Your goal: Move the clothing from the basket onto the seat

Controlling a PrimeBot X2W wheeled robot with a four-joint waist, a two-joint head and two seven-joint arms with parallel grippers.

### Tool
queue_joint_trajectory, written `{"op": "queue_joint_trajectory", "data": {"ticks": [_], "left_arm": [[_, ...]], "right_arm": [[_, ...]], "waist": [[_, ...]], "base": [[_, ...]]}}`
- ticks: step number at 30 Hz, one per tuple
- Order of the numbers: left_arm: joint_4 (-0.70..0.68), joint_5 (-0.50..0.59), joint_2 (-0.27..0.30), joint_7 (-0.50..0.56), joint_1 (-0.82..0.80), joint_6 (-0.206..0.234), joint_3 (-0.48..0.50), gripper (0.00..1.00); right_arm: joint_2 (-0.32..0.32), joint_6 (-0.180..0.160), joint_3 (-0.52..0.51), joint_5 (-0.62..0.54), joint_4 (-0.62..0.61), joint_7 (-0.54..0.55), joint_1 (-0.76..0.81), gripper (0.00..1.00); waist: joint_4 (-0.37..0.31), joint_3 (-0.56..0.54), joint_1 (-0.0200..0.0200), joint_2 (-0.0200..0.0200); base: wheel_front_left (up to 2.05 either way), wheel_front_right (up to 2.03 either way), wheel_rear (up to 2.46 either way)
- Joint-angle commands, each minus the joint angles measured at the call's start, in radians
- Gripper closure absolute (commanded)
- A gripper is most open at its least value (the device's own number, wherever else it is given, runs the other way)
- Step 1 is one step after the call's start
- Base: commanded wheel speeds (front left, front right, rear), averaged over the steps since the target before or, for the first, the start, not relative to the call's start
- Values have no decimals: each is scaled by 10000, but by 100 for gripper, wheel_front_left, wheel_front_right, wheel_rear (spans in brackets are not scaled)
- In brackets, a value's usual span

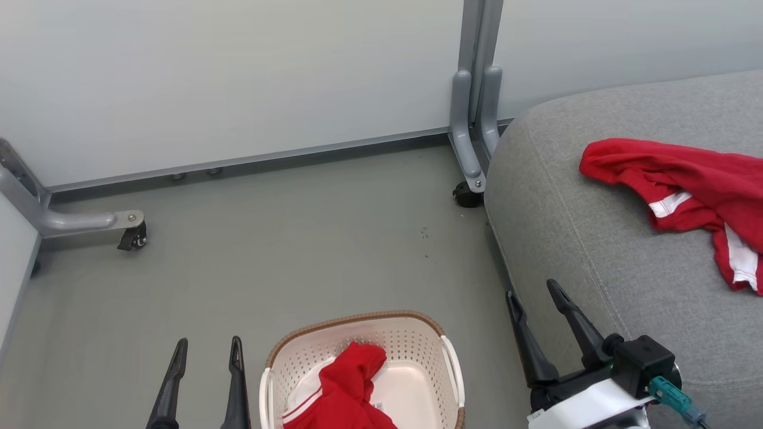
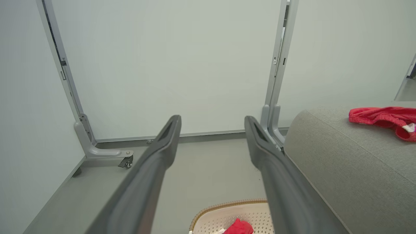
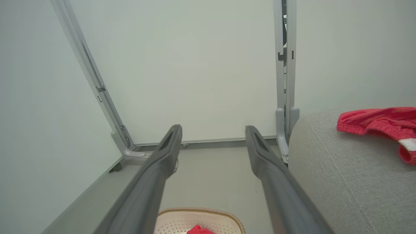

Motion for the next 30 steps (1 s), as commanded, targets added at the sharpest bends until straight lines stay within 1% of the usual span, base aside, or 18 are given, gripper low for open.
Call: {"op": "queue_joint_trajectory", "data": {"ticks": [1, 5, 7, 13, 21, 30], "left_arm": [[-23, 0, 22, -5, 164, 106, -24, 0], [119, -5, 23, -5, 150, 272, -123, 0], [171, -222, 23, -5, 129, 360, -98, 0], [319, -22, 22, -5, 127, 213, 14, 0], [390, 74, 22, -4, 165, 86, 108, 0], [437, -36, 22, -4, 241, 105, 122, 0]], "right_arm": [[-51, -10, 7, -59, 18, -29, 174, 0], [-24, -8, -35, -103, 99, -29, 202, 0], [-10, -8, -41, -83, 157, -31, 227, 0], [73, -10, -150, -110, 392, -31, 233, 0], [138, -10, -191, -134, 413, -29, 204, 0], [147, -8, -108, -144, 485, -31, 256, 0]], "waist": [[-117, -83, 1, 0], [-161, -82, 1, 0], [-152, -81, 1, 0], [-43, -60, 1, 0], [65, -18, 1, 0], [79, -89, 1, 0]], "base": [[0, 0, 0], [0, 0, 0], [0, 0, 0], [0, 0, 0], [0, 0, 0], [0, 0, 0]]}}
